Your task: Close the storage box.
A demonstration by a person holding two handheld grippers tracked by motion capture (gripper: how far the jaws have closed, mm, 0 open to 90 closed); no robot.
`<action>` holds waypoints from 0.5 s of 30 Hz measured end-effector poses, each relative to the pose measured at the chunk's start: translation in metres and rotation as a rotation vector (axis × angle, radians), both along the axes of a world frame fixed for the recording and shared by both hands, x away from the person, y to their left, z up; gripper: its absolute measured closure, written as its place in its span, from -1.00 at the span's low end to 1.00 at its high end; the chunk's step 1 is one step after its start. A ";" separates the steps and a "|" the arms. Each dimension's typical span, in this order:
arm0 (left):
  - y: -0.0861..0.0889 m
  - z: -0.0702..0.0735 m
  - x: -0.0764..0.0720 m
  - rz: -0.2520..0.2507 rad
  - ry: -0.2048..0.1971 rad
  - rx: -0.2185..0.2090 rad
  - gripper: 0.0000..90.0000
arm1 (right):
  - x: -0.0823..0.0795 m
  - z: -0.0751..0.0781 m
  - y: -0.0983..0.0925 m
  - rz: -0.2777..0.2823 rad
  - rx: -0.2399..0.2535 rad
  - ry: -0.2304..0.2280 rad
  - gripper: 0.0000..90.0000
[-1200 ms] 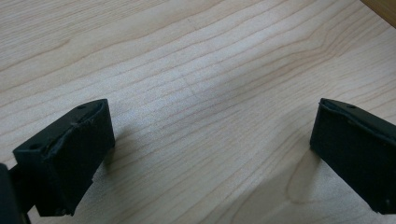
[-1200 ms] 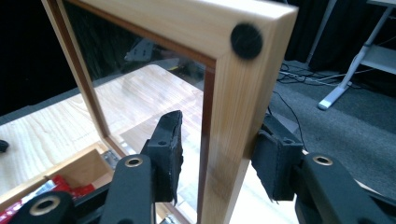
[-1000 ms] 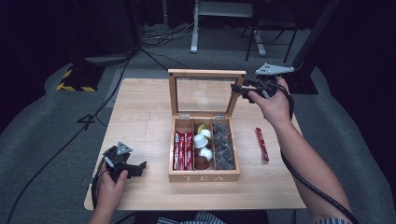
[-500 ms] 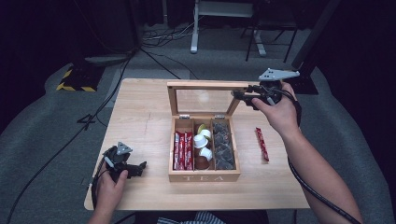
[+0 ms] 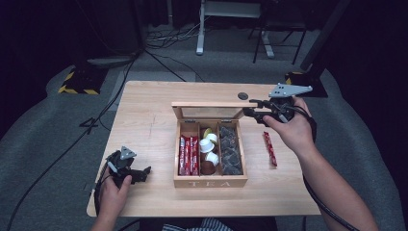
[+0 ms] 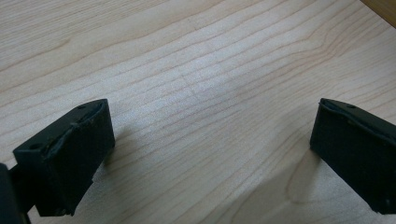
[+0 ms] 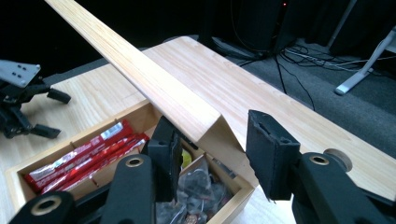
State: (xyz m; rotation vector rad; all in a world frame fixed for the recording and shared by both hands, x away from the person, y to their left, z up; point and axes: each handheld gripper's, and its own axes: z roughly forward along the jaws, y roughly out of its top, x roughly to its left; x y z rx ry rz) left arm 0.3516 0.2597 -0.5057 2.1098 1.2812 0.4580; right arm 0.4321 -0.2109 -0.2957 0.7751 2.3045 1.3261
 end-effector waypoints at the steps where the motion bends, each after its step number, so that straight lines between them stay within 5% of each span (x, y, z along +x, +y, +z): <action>1: 0.000 0.000 0.000 0.000 0.000 0.000 -1.00 | 0.000 0.000 0.000 0.000 0.000 0.000 0.27; 15: -0.001 0.000 0.001 0.002 0.001 0.003 -1.00 | -0.027 -0.014 0.000 0.015 -0.059 -0.010 0.19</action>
